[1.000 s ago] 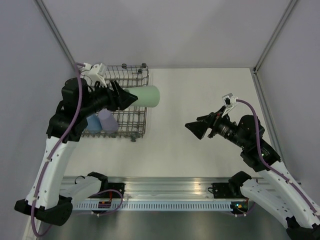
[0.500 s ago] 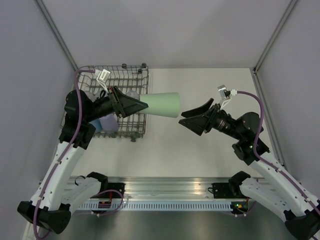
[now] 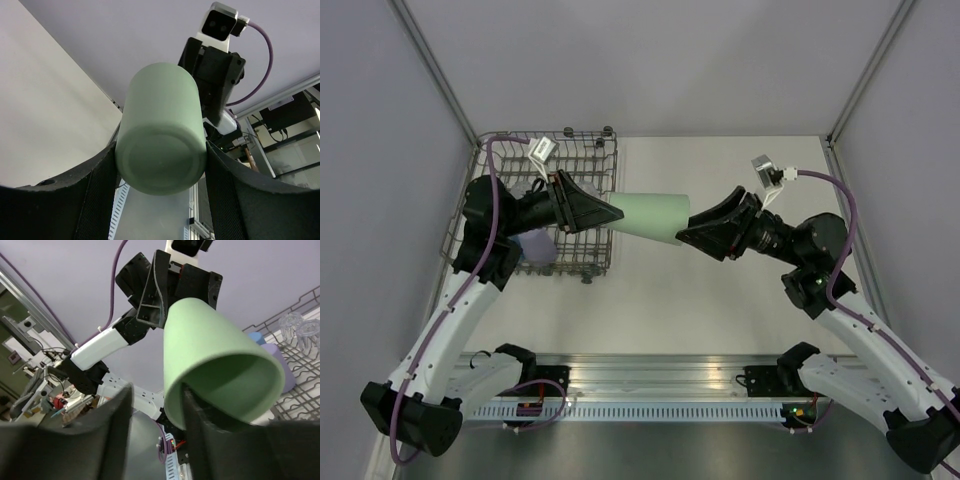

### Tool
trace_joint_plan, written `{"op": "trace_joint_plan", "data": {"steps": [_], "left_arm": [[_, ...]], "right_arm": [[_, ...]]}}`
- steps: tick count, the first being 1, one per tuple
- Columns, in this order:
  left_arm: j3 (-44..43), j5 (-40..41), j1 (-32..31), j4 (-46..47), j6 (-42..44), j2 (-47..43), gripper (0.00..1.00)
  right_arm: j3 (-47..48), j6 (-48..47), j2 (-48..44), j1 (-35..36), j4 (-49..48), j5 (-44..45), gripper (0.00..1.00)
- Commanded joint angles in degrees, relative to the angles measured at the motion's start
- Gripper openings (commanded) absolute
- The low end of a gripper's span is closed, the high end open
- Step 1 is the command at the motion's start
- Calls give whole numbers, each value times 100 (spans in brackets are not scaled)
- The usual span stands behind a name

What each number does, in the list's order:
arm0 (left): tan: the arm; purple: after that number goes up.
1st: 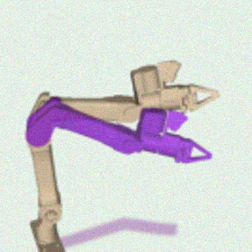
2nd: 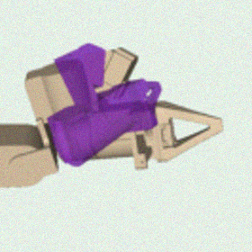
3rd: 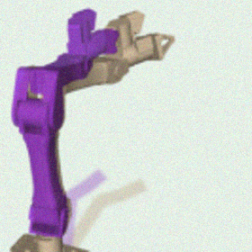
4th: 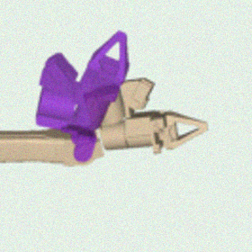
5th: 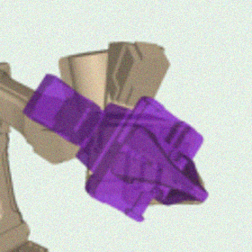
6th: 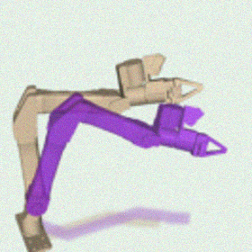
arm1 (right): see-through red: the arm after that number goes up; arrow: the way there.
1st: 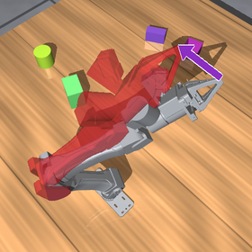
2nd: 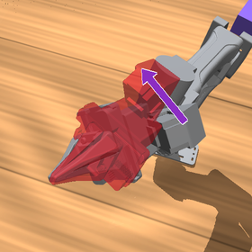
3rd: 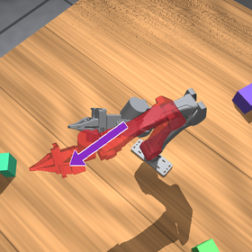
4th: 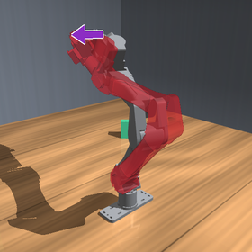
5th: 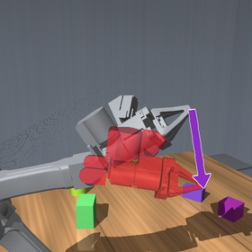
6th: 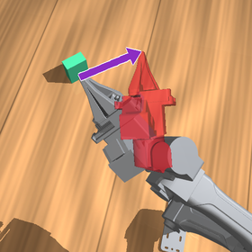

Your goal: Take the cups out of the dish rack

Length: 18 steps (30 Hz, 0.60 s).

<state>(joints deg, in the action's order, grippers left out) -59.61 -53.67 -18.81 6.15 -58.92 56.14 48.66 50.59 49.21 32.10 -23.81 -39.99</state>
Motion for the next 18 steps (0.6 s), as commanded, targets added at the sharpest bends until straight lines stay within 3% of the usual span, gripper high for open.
{"op": "trace_joint_plan", "data": {"steps": [1,6,7,12,13,15,16,18], "left_arm": [[-33,-267,-70,325,-164,46,2],[-77,-372,-123,325,-129,73,2],[-85,-372,-123,299,-112,81,2],[-304,-224,-114,-402,256,151,2],[-470,-153,-123,-578,545,178,6],[-638,66,-114,-1298,784,239,35],[-822,154,-106,-1562,1055,274,98],[-1025,654,-114,-2326,1381,249,100]], "right_arm": [[257,-172,202,7,-413,-334,43],[293,-225,256,16,-493,-343,17],[301,-251,247,16,-467,-334,3],[363,-549,185,7,-195,-177,0],[380,-593,177,16,-63,-159,0],[459,-734,194,16,43,-158,0],[521,-848,212,7,278,-150,0],[826,-1424,264,7,814,-1,0]]}}
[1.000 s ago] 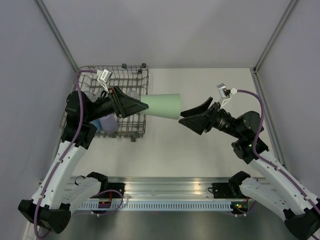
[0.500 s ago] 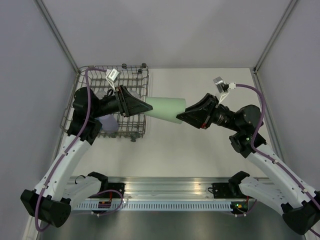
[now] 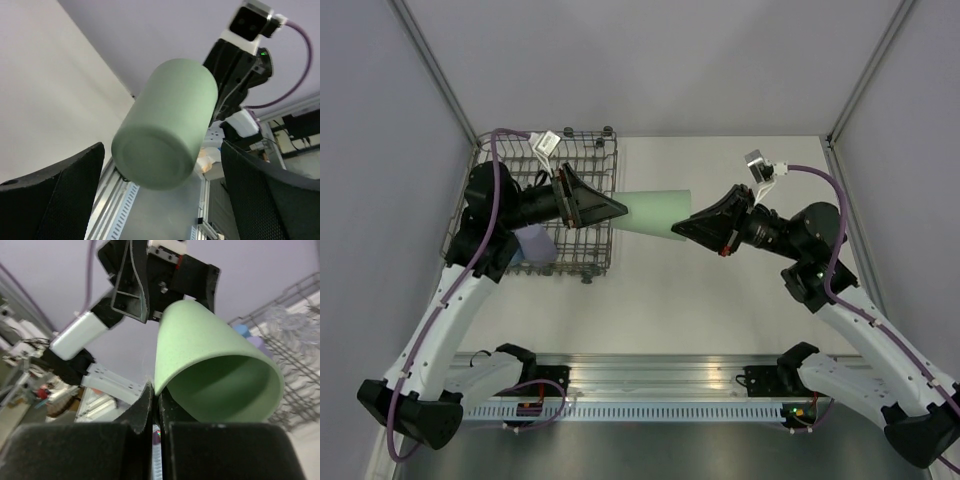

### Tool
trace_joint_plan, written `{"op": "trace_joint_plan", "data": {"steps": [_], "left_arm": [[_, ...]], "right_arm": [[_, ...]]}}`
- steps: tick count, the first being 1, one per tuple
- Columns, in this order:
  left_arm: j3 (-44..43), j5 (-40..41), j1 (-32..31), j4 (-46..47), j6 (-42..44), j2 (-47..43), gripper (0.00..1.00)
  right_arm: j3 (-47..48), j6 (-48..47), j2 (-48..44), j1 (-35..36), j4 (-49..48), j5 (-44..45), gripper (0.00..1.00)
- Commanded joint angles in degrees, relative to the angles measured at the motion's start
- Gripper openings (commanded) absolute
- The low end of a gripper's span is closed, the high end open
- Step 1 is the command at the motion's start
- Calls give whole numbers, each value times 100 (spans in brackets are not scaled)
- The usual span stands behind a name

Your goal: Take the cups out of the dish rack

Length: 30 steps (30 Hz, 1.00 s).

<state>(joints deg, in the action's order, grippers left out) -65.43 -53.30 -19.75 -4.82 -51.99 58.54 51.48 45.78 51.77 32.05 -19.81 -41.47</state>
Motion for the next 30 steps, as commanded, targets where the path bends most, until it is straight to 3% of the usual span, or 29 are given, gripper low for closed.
{"op": "trace_joint_plan", "data": {"steps": [1,2,4,5,8,13,21,25,30], "left_arm": [[-732,1254,-12,-1554,1116,-18,100],[-935,1739,-20,-2471,1355,-62,100],[-1583,3012,-20,-3328,1943,-106,100],[-1752,4280,-20,-3724,2086,-124,100],[-2271,5938,-20,-4649,2534,-159,100],[-2484,6638,-20,-5160,2957,-255,100],[-2115,6973,-12,-5424,3291,-440,100],[-1842,7175,-20,-5477,3414,-484,100],[-1649,7263,-20,-5556,3450,-519,100]], "right_arm": [[695,-1209,87,11,1183,453,0],[844,-1429,149,11,1530,621,0],[1380,-2174,411,11,2781,1443,0],[1521,-2361,509,11,3051,1675,0],[1996,-2731,1009,12,3738,2239,0],[2936,-3214,1984,11,4581,2757,0],[5595,-3926,4293,11,6943,4356,0],[6680,-4121,5272,11,7605,4875,0],[8025,-4349,6474,20,8361,5026,0]]}}
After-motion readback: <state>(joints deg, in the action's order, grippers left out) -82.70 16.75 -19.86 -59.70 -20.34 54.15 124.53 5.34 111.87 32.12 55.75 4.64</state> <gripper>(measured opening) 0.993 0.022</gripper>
